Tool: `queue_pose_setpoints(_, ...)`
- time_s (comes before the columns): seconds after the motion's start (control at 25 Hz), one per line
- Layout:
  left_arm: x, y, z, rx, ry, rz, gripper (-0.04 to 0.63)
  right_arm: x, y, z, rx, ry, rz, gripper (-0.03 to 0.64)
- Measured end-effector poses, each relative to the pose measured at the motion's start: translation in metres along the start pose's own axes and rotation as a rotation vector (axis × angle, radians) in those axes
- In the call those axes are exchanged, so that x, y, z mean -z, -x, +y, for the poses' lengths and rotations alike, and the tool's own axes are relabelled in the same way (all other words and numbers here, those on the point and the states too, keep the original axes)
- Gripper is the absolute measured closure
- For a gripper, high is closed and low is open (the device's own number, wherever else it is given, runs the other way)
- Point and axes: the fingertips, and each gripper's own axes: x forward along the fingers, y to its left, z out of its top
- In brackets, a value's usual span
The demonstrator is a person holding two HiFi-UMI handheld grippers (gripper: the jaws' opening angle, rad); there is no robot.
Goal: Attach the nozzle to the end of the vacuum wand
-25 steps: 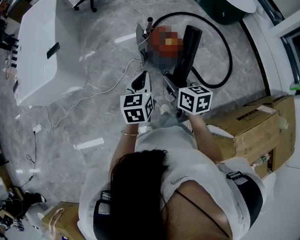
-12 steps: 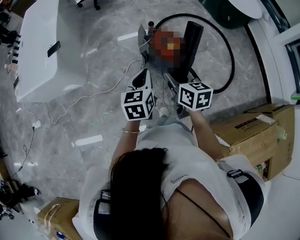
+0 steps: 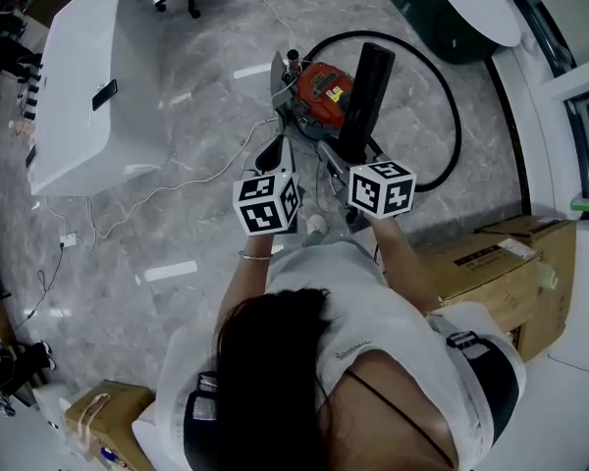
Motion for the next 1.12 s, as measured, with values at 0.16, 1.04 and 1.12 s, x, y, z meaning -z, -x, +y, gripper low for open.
queue_pose_setpoints(0.16, 0.000, -0.006, -0.005, 0.003, 0.022, 0.004, 0.592, -0.001, 0.000, -0.009, -0.013, -0.011, 0.004, 0.554)
queue_pose_setpoints(1.04, -0.013, -0.022, 0.011, -0.073, -0.002, -0.043, 0.592, -0.009, -0.014, -0.021, -0.058, -0.021, 0.009, 0.554)
queue_pose_setpoints(1.12, -0.012, -0.025, 0.016, -0.085, 0.002, -0.043, 0.592, -0.010, -0.017, -0.022, -0.060, -0.025, 0.008, 0.554)
